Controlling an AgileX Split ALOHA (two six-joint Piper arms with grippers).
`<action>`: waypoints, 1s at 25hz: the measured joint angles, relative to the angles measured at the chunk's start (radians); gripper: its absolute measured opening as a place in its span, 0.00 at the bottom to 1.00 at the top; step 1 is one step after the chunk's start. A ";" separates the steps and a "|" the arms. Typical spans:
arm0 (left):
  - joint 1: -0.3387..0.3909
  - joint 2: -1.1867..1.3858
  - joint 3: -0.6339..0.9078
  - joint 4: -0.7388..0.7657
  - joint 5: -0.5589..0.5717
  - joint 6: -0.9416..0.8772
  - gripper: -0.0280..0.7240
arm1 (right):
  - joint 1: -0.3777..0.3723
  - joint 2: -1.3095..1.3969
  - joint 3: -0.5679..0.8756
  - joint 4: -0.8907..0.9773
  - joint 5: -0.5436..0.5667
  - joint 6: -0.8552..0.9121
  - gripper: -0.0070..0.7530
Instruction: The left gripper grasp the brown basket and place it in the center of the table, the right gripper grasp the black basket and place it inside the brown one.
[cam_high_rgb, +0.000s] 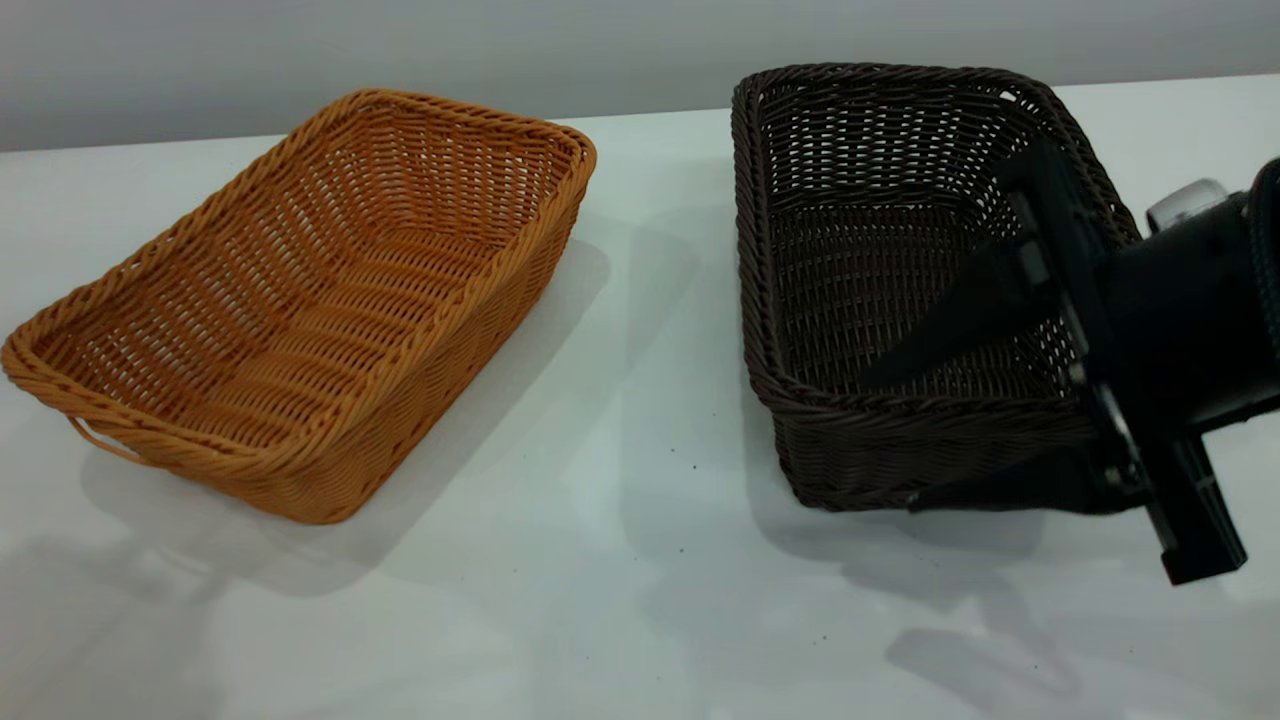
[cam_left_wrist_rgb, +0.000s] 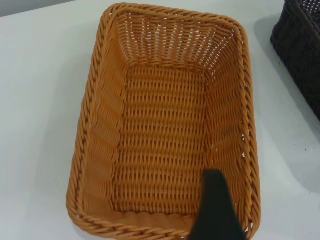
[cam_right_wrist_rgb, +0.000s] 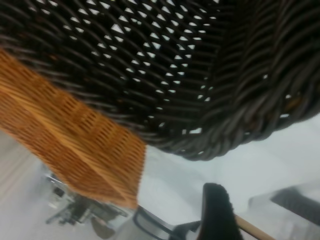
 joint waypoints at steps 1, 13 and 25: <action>0.000 0.000 0.000 0.000 0.000 0.000 0.60 | 0.000 0.012 -0.004 -0.002 0.001 -0.008 0.57; 0.000 0.000 0.000 0.001 0.029 0.000 0.60 | 0.000 0.108 -0.100 -0.001 0.003 -0.063 0.57; 0.000 -0.001 0.000 0.004 0.031 0.000 0.60 | -0.002 0.170 -0.100 -0.002 -0.124 -0.095 0.57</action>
